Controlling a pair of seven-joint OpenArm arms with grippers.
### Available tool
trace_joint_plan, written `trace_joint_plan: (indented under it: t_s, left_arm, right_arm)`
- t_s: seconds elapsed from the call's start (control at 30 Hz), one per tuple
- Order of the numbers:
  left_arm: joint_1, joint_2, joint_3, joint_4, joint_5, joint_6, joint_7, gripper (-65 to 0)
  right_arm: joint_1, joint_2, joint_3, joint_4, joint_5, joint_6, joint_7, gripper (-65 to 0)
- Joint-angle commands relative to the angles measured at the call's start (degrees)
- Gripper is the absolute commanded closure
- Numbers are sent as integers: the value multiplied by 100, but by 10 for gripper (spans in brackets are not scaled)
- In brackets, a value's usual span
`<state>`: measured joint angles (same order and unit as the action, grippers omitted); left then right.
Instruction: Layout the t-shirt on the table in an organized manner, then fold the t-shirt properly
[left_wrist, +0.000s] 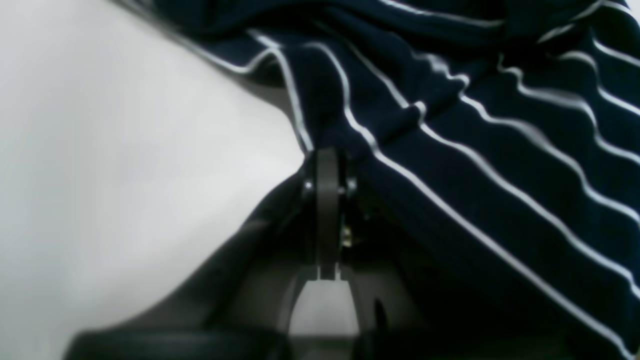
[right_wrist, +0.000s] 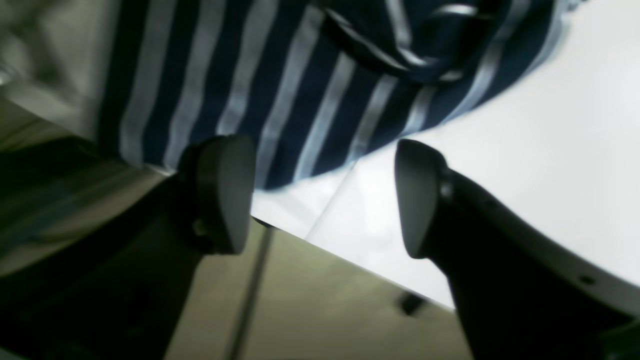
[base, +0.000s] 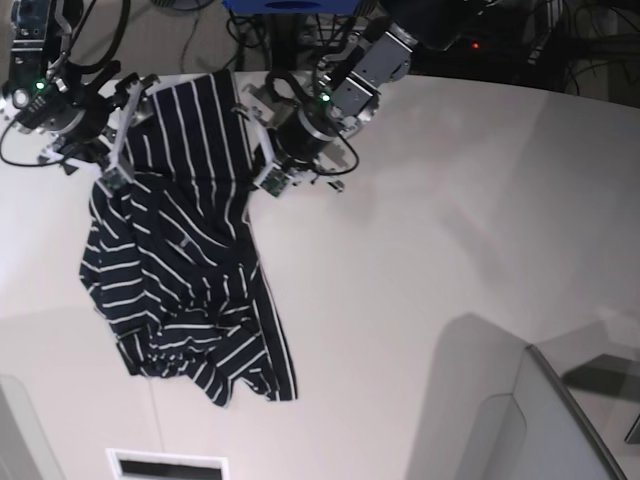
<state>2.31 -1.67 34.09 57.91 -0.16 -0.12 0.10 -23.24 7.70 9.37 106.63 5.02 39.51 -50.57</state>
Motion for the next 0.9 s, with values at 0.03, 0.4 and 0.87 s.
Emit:
trace_joint_plan:
  t_s: [0.03, 0.4, 0.87]
  left_arm:
    - [108, -242, -46, -116, 100, 482, 970, 0]
    - [152, -329, -37, -116, 100, 641, 970, 0]
    - [292, -338, -37, -107, 91, 641, 970, 0]
  right_arm:
    - [149, 122, -493, 84, -313, -17, 402, -356]
    - [694, -450, -1943, -1067, -3187, -1133, 1659, -351]
    - [1230, -652, -1926, -2386, -3618, -2100, 2424, -348]
